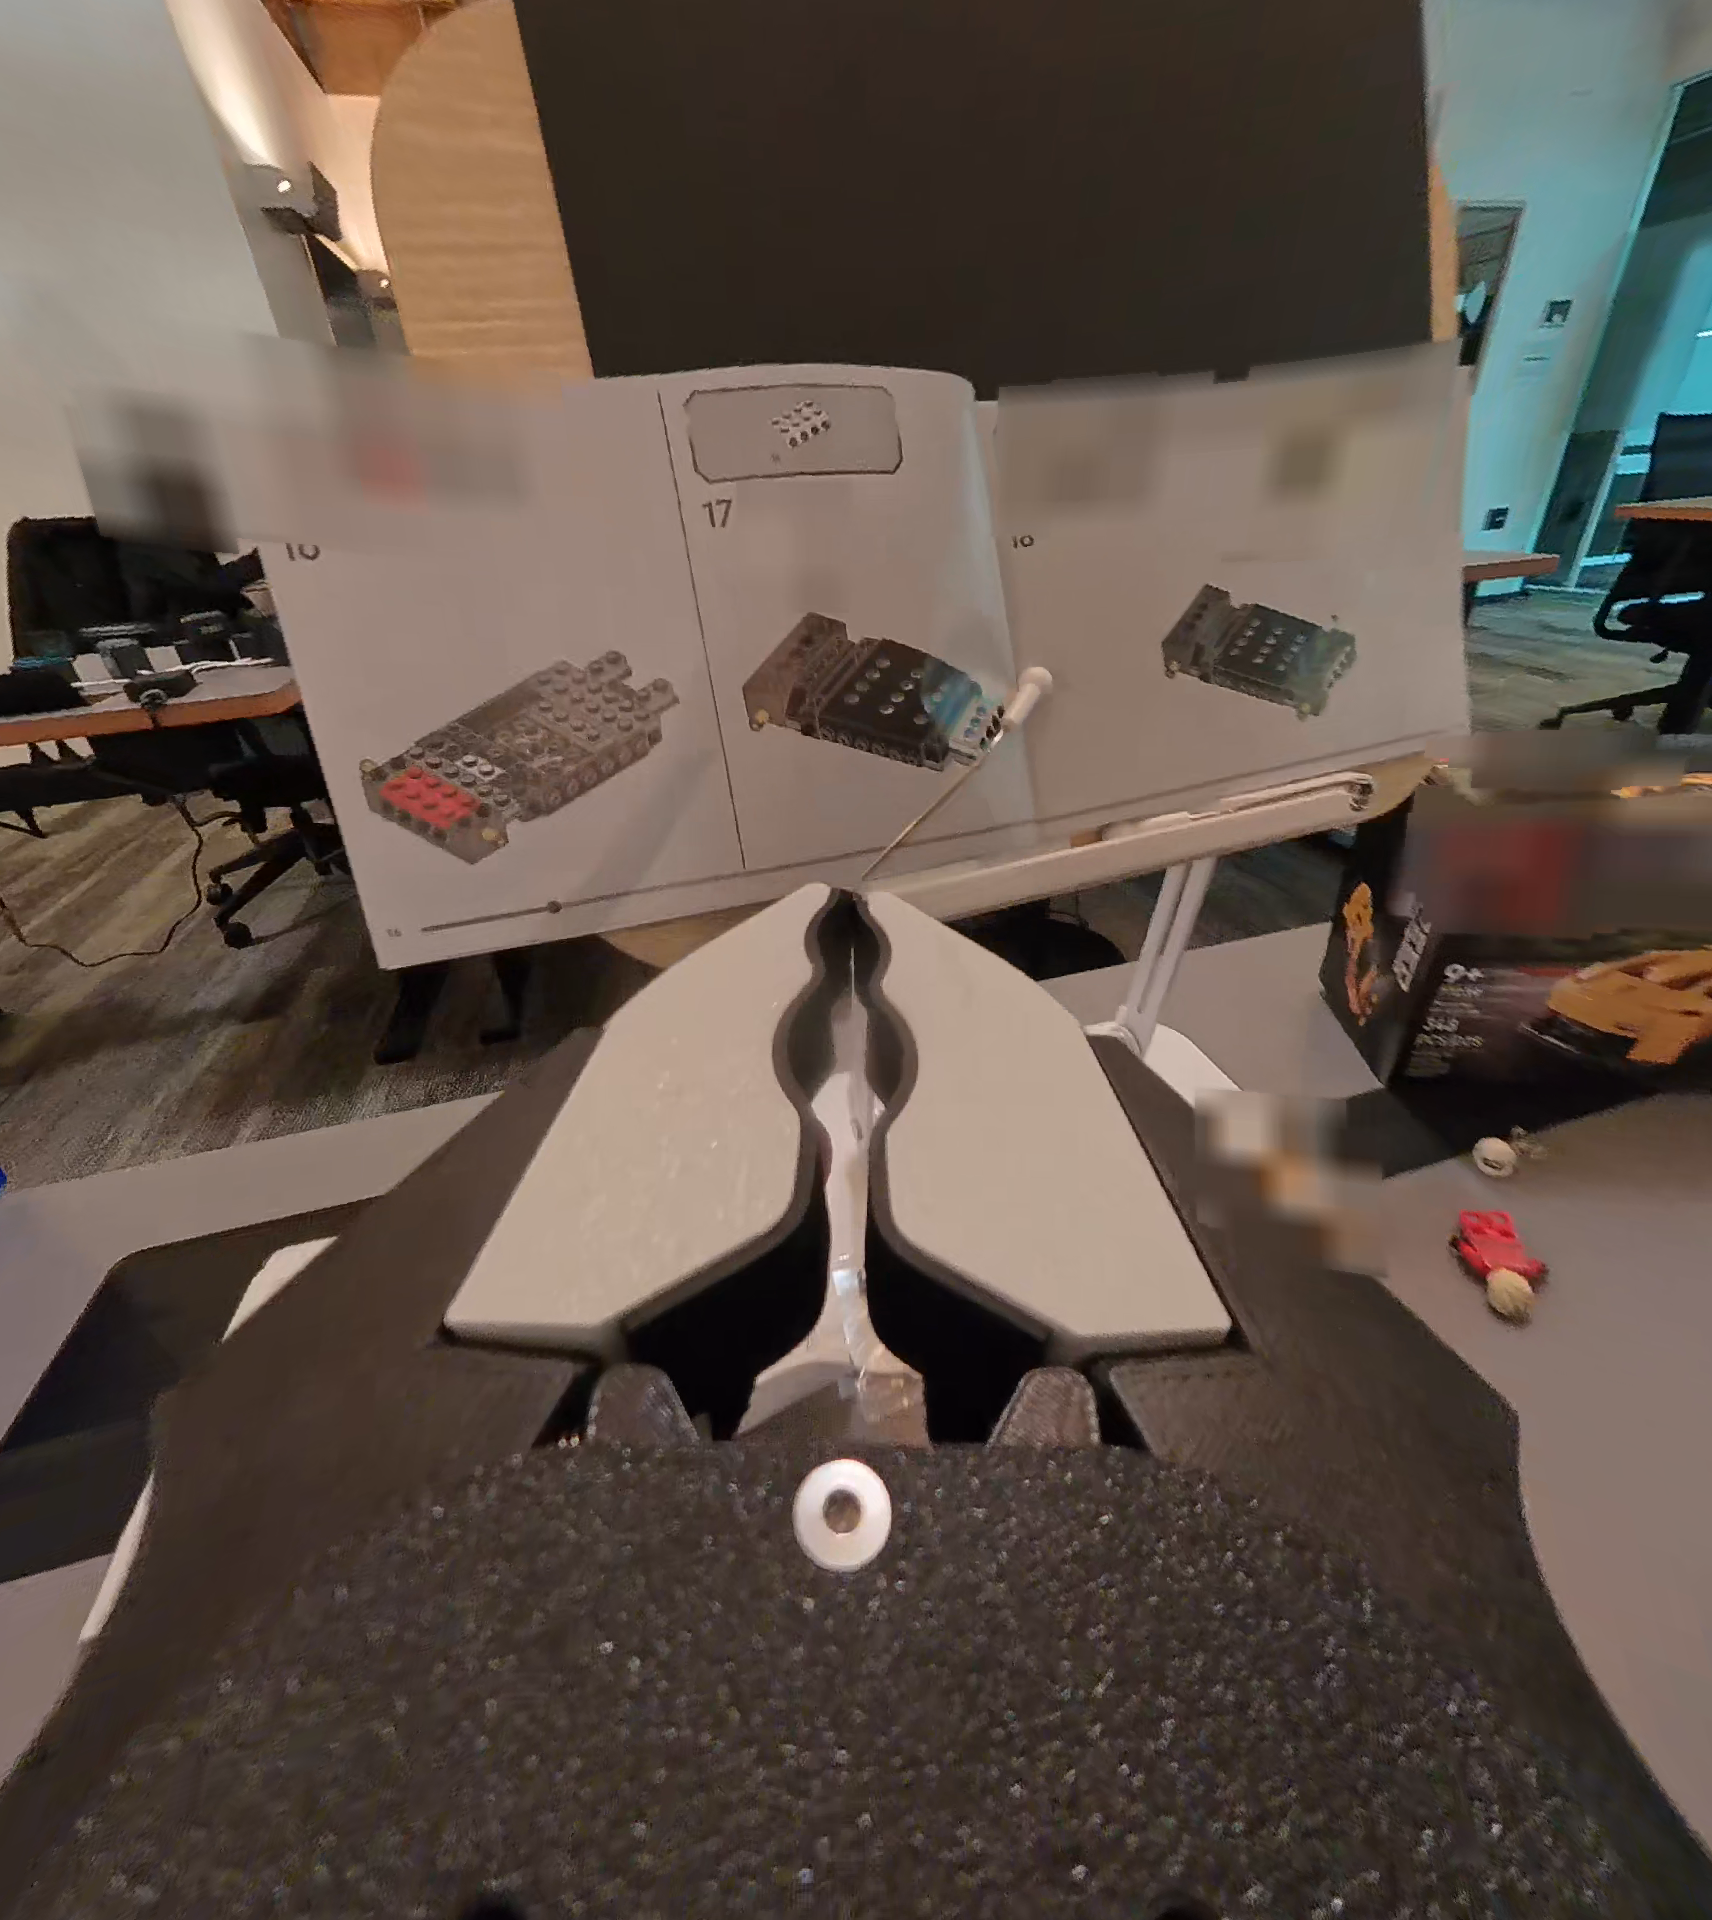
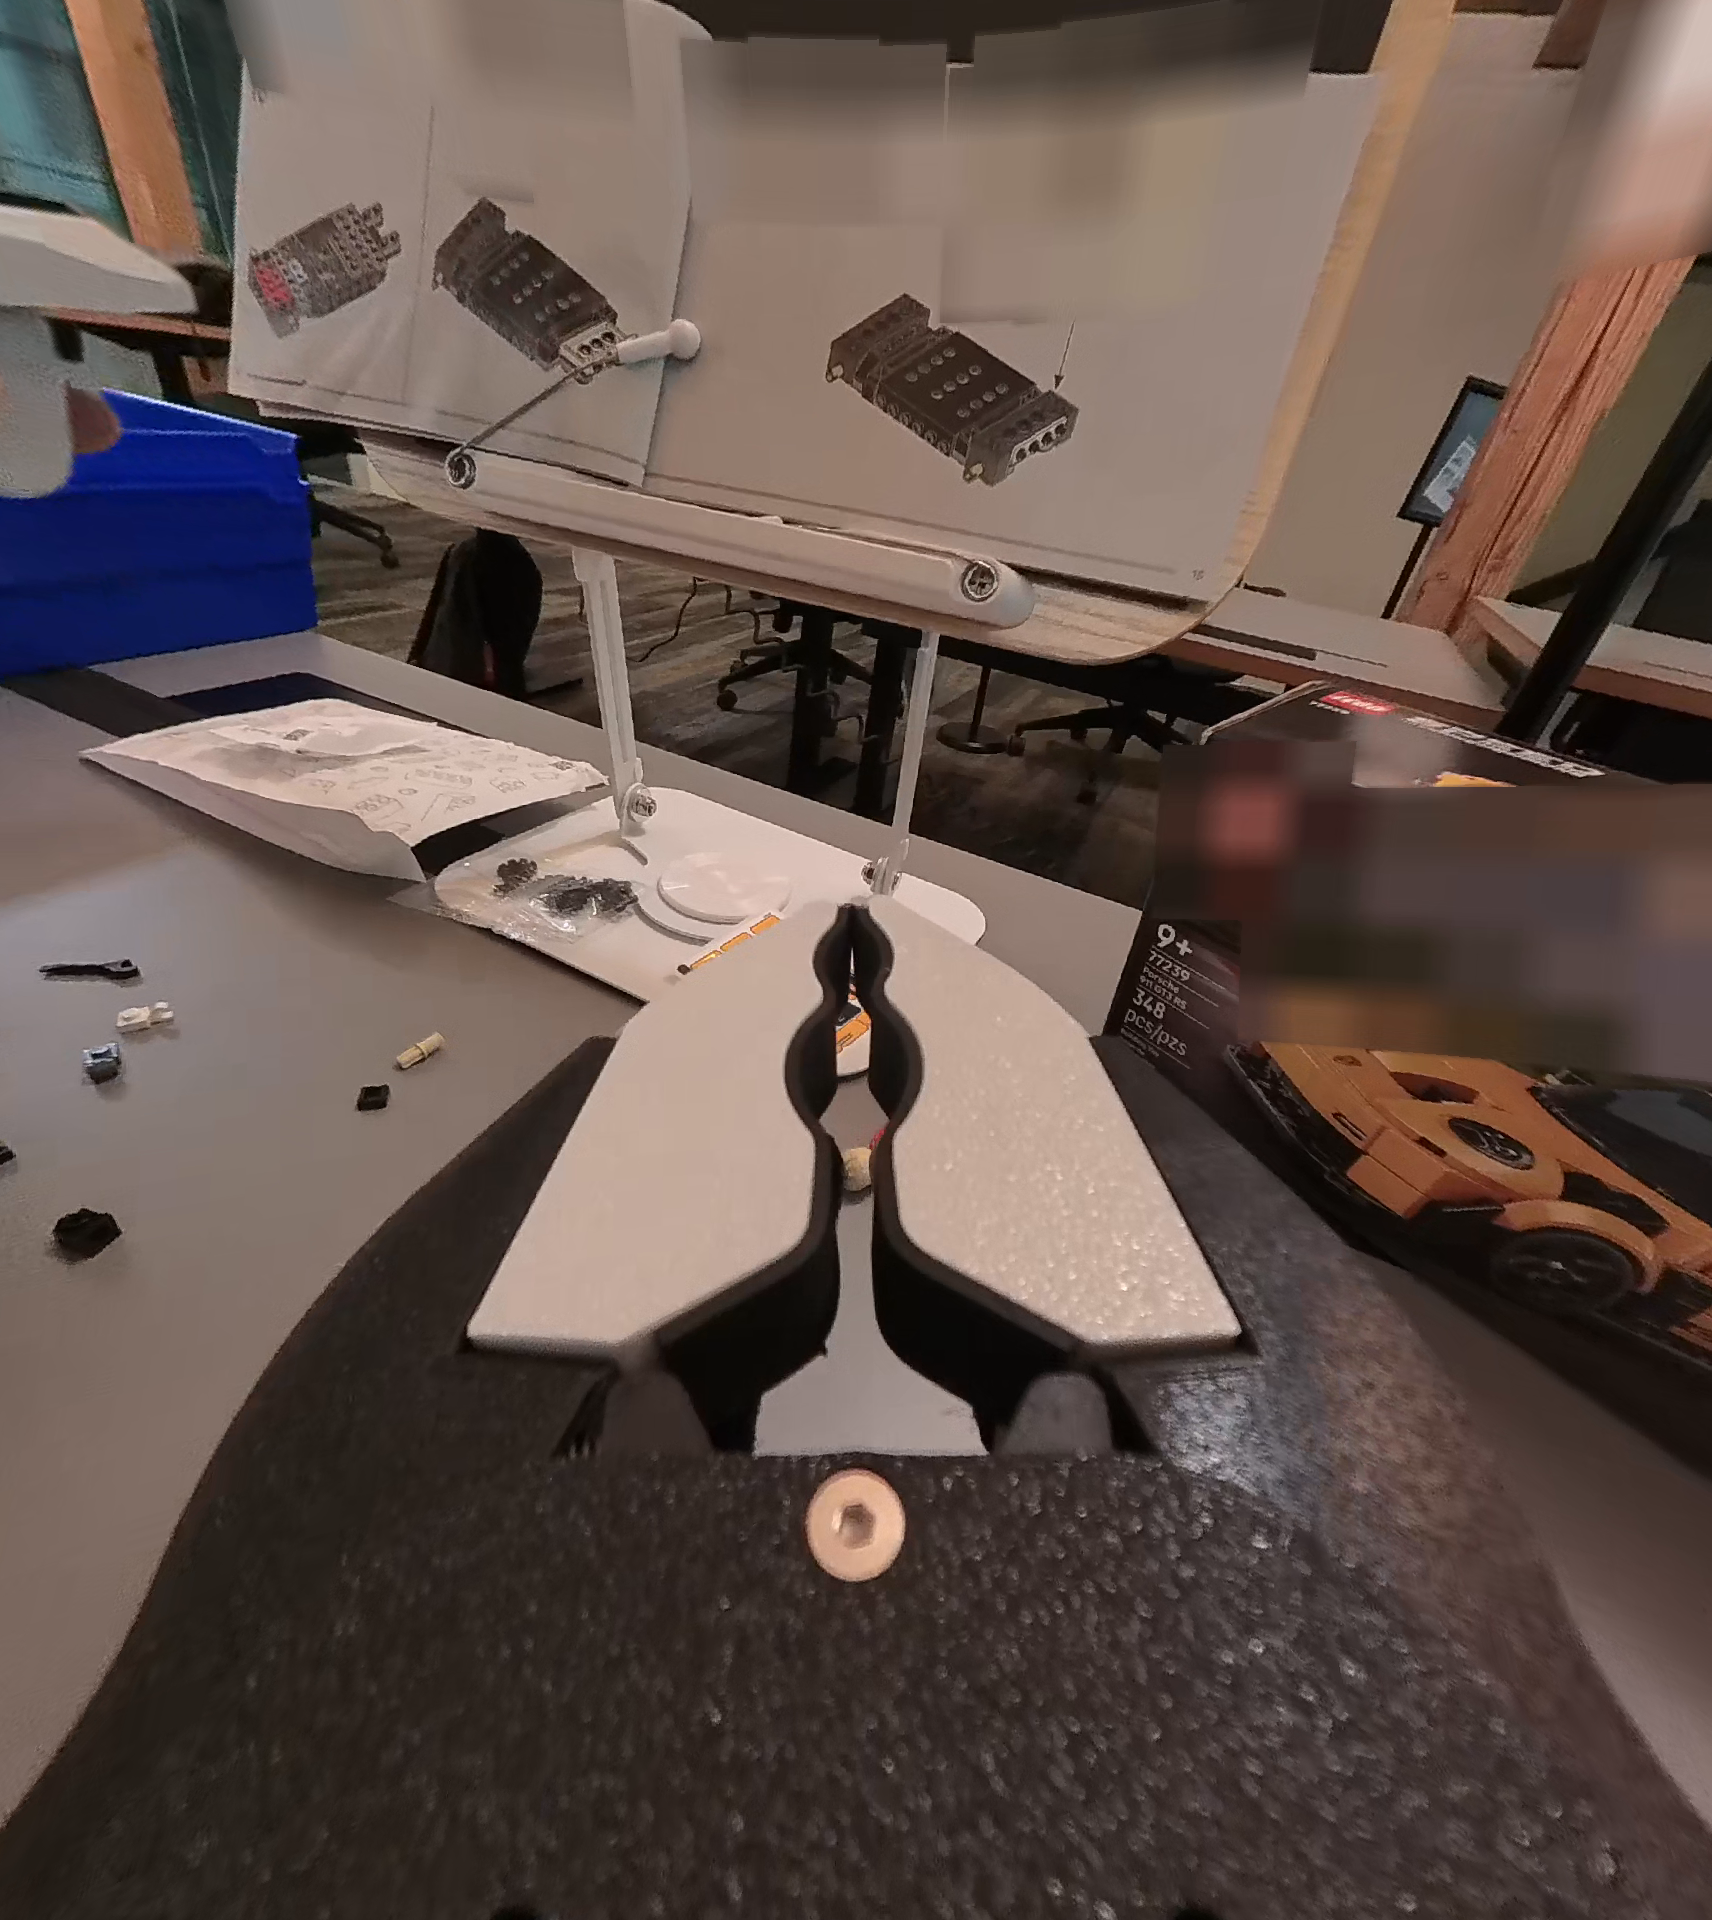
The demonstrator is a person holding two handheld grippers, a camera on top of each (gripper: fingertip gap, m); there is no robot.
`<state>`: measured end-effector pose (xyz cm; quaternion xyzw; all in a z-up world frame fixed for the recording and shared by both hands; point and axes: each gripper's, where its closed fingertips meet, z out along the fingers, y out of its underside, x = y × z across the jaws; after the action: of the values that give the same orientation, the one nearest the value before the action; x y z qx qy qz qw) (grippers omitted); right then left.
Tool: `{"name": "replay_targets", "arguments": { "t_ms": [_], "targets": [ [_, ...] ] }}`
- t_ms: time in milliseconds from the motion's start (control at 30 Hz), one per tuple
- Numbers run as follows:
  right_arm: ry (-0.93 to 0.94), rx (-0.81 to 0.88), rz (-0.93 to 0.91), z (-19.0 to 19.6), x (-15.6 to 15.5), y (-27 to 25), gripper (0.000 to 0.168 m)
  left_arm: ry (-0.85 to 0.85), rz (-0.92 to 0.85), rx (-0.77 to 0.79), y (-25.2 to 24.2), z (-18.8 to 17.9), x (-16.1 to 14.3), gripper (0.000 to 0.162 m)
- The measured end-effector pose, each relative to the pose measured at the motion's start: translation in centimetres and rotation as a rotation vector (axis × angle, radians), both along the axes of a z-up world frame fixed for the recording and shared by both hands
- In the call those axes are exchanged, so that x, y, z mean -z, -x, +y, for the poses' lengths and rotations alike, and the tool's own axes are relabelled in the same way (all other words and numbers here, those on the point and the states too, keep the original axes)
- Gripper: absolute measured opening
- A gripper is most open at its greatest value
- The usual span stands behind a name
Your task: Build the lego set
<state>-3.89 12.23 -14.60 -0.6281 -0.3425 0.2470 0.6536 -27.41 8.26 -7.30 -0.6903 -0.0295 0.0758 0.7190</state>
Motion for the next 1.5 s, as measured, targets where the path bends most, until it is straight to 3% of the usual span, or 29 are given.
{"name": "replay_targets", "arguments": {
  "t_ms": [300,433,533,733,933,1200,1500],
  "targets": [
    [-0.015,0.014,0.020,0.1,-0.9,-0.5,0.000,-0.037,0.047,0.052,-0.2,-6.8,-3.6,0.000],
    [-0.016,0.018,0.040,0.1,-1.5,-1.0,0.000,-0.038,0.096,-0.015,3.0,-11.1,-6.5,0.000],
    [-0.004,0.012,0.052,0.0,-1.7,-1.0,0.000,0.040,0.165,-0.082,6.5,-14.8,-6.6,0.000],
    [0.012,-0.004,0.041,-0.4,-1.2,-0.5,0.000,0.348,0.233,-0.158,14.7,-22.2,-2.6,0.000],
    [0.028,-0.017,0.035,-0.8,-0.9,-0.1,0.000,0.609,0.199,-0.156,20.1,-27.6,2.5,0.015],
    [0.074,-0.020,0.031,-0.5,-0.1,-0.1,0.000,0.929,0.116,-0.001,22.4,-30.3,10.0,0.020],
    [0.086,-0.036,-0.017,-0.7,1.3,0.6,0.000,1.385,0.306,0.144,24.7,-31.5,16.1,0.025]
  ]
}}
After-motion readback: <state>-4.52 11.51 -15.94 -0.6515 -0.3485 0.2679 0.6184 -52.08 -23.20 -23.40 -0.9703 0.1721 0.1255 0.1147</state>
